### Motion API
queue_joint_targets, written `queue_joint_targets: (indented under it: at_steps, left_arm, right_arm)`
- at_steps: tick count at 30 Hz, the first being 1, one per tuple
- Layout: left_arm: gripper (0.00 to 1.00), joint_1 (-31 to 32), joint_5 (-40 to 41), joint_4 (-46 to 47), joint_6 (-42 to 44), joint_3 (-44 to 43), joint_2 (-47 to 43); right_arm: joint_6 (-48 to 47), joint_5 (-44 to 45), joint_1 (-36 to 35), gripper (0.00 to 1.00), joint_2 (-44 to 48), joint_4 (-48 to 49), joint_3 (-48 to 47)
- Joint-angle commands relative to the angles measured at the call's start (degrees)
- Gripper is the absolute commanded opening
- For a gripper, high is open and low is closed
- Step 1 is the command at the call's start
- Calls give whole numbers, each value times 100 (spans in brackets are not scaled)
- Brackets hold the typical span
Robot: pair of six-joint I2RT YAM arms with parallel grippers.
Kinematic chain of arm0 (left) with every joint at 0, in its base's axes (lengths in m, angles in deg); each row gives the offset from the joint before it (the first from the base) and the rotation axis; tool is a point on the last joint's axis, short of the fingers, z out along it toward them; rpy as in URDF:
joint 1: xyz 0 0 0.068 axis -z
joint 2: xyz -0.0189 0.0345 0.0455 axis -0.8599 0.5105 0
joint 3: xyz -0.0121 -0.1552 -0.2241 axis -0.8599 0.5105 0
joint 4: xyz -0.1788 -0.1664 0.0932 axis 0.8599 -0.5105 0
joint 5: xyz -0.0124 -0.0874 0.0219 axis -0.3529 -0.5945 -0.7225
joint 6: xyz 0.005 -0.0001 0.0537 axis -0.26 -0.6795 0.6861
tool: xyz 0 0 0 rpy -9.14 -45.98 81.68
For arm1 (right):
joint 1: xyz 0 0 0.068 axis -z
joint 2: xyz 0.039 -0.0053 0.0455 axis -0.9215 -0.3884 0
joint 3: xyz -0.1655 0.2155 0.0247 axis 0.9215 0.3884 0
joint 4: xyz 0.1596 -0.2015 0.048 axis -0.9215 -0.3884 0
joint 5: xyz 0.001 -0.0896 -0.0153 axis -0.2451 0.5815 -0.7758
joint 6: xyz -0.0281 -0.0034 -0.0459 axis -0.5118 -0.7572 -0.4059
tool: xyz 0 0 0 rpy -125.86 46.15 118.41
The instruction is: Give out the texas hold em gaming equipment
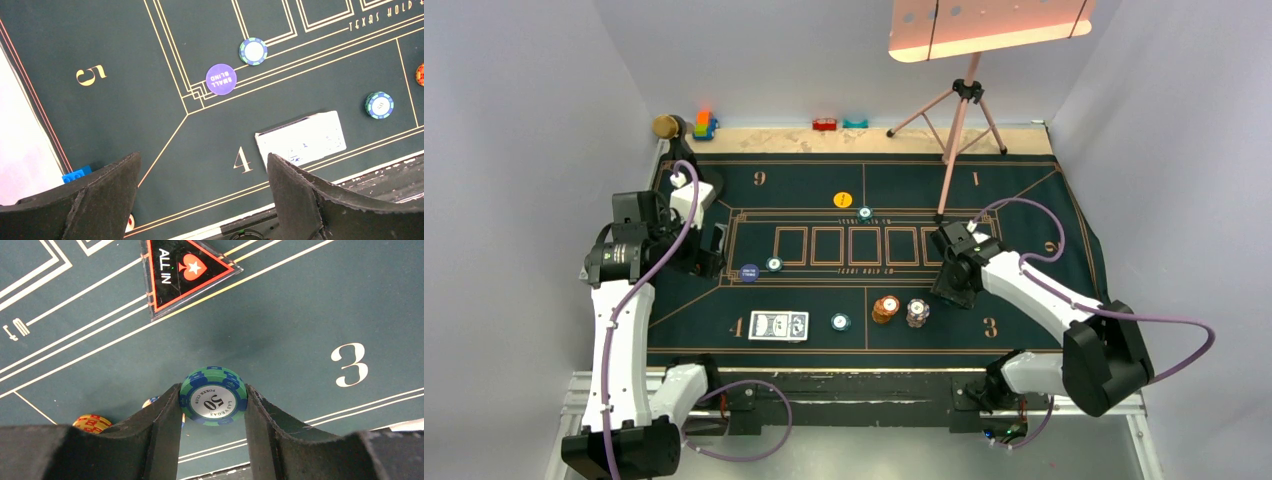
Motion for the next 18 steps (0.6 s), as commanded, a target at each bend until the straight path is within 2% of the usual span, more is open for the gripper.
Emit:
queue_joint_targets:
  at_steps: [1,5,10,15,18]
  left_arm:
    - [100,-29,-129,38,76,-298,17]
    - [100,-29,-97,37,124,-312,-1]
    - [100,-29,-87,24,127,-354,43]
    - [100,-29,-115,11,93,-434,72]
    - [100,-30,-124,7,92,-420,71]
  right_arm:
    - [511,285,102,0,117,217,106]
    - [599,419,283,0,37,353,329]
    - [663,215,420,23,-33,688,626]
    - [514,126,439,34,-242,738,543]
    - [449,114,444,51,-209,683,444]
